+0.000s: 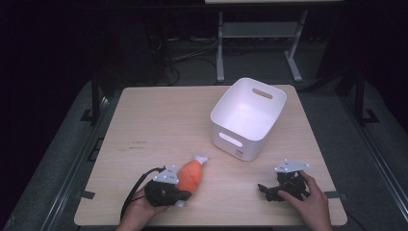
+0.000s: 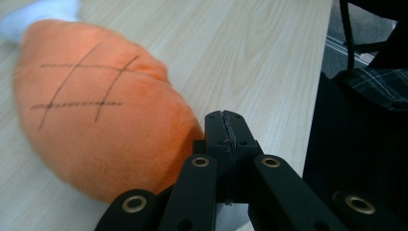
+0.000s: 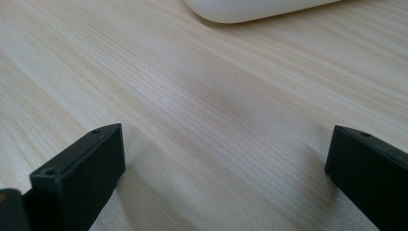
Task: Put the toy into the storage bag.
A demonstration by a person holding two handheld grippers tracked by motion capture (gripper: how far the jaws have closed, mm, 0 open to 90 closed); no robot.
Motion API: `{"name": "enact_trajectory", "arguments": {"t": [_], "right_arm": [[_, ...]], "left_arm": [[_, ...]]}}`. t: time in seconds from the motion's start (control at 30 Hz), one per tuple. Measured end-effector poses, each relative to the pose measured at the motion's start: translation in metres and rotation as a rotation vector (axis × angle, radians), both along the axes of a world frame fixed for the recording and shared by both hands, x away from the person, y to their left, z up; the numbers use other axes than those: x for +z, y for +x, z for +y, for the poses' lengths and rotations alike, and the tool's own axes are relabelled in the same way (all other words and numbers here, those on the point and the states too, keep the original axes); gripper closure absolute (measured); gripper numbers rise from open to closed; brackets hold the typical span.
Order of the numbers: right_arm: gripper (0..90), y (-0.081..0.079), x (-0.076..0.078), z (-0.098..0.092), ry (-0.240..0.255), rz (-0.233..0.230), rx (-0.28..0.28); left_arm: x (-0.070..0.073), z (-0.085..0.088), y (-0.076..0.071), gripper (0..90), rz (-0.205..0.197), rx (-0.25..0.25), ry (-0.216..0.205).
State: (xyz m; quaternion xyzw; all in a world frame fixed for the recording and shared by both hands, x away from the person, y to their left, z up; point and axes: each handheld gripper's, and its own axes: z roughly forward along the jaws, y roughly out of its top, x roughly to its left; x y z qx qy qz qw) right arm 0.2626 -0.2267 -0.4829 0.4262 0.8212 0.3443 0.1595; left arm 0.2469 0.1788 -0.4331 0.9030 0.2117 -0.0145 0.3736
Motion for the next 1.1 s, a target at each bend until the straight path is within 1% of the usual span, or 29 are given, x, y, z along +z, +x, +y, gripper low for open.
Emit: {"name": "enact_trajectory", "arguments": {"t": [0.23, 0.4, 0.5, 0.57, 0.73, 0.77, 0.83, 0.87, 0.93, 0.97, 1.1], "right_arm": [[0.0, 0.0, 0.0, 0.0, 0.0, 0.0, 0.0], [0.0, 0.0, 0.0, 0.0, 0.0, 0.0, 0.0], [0.0, 0.0, 0.0, 0.0, 0.0, 0.0, 0.0], [0.0, 0.0, 0.0, 0.0, 0.0, 0.0, 0.0], [0.0, 0.0, 0.0, 0.0, 0.0, 0.0, 0.0], [0.0, 0.0, 0.0, 0.0, 0.0, 0.0, 0.0], [0.0, 0.0, 0.0, 0.0, 0.0, 0.0, 0.0], [0.0, 0.0, 0.0, 0.0, 0.0, 0.0, 0.0], [0.0, 0.0, 0.0, 0.0, 0.0, 0.0, 0.0], [0.0, 0.0, 0.0, 0.0, 0.0, 0.0, 0.0], [0.0, 0.0, 0.0, 0.0, 0.0, 0.0, 0.0]], "left_arm": [[0.003, 0.015, -0.002, 89.5, -0.022, 0.039, 0.017], [0.004, 0.029, -0.002, 89.5, -0.032, 0.078, 0.015], [0.005, 0.034, -0.002, 89.5, -0.036, 0.094, 0.016], [0.005, 0.037, -0.002, 89.4, -0.04, 0.096, 0.021], [0.007, 0.036, -0.002, 88.5, -0.048, 0.094, 0.017], [0.009, 0.036, -0.002, 87.4, -0.05, 0.091, 0.018], [0.015, 0.036, -0.002, 84.4, -0.058, 0.092, 0.004], [0.015, 0.036, -0.002, 82.8, -0.058, 0.092, 0.004], [0.022, 0.037, 0.0, 78.5, -0.06, 0.095, -0.007], [0.022, 0.037, 0.0, 75.5, -0.06, 0.095, -0.007], [0.029, 0.035, 0.009, 61.5, -0.066, 0.105, 0.011]]}}
